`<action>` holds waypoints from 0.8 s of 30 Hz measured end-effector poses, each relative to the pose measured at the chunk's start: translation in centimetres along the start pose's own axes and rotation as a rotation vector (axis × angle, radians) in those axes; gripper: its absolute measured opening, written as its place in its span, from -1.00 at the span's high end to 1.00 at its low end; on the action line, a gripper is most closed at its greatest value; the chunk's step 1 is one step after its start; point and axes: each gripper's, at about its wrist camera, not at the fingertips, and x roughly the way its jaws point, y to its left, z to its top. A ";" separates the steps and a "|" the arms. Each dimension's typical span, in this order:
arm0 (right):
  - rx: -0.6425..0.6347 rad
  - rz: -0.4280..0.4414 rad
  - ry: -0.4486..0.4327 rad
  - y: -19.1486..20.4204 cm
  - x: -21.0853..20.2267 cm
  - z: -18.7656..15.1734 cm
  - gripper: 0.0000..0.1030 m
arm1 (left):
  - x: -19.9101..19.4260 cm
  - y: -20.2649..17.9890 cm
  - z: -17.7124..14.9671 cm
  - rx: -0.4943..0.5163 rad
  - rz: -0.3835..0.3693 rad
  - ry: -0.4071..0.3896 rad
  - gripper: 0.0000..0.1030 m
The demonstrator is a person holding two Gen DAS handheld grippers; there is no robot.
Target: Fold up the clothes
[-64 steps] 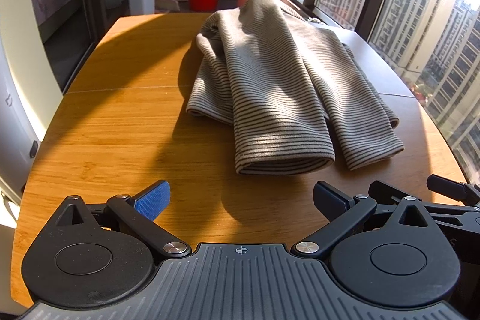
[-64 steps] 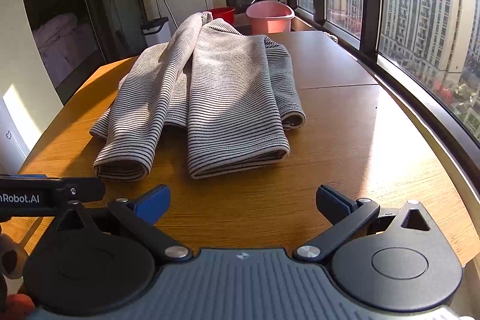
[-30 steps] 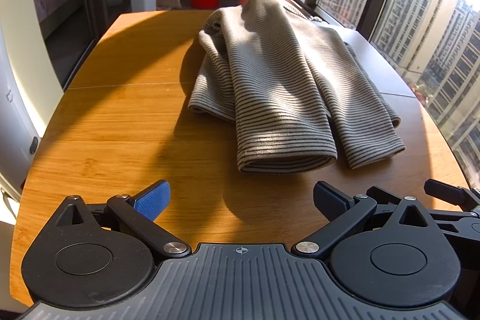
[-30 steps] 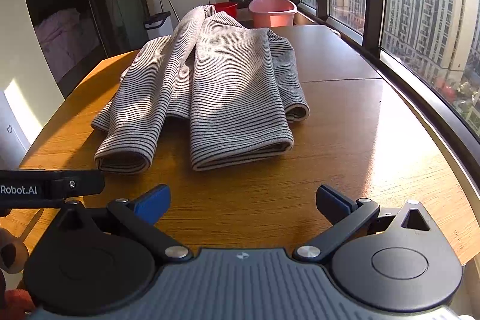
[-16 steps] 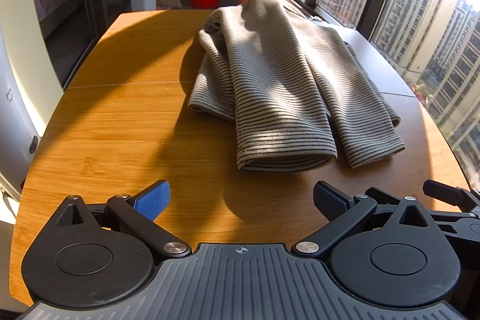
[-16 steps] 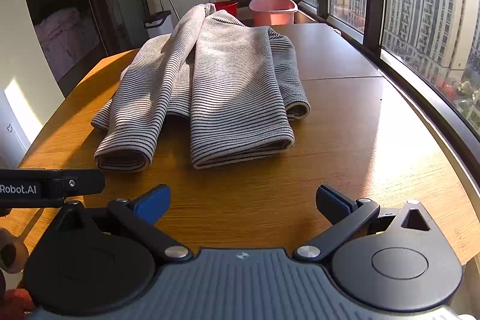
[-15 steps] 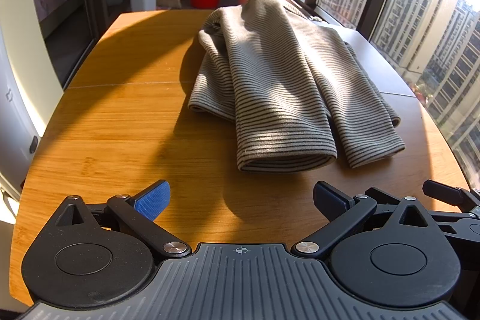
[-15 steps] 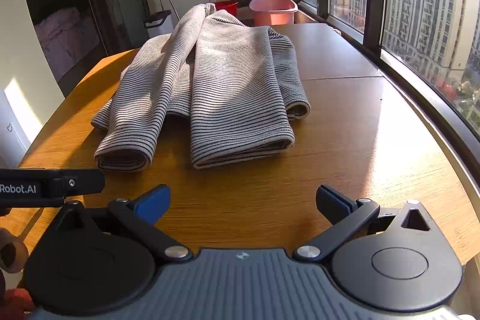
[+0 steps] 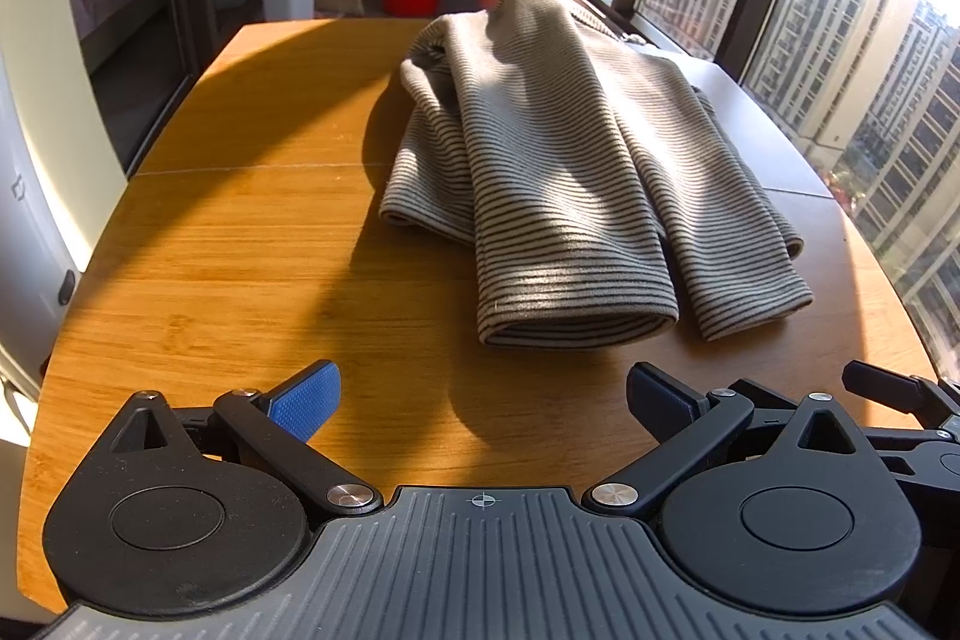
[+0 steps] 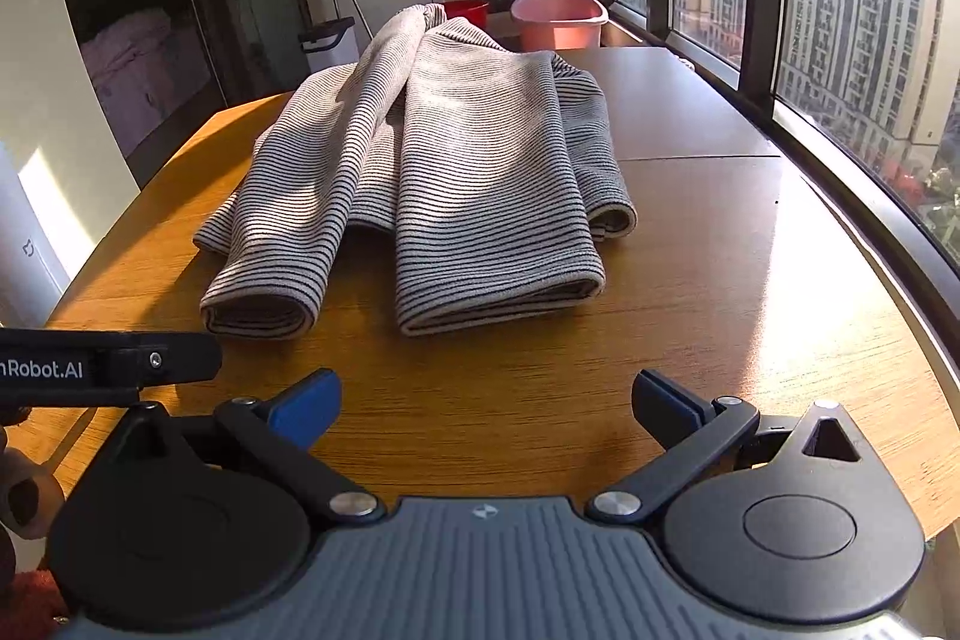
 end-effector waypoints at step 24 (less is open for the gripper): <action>0.256 0.154 -0.010 -5.6 6.5 7.3 -1.00 | 7.4 -0.7 9.6 0.145 -0.212 -0.131 -1.00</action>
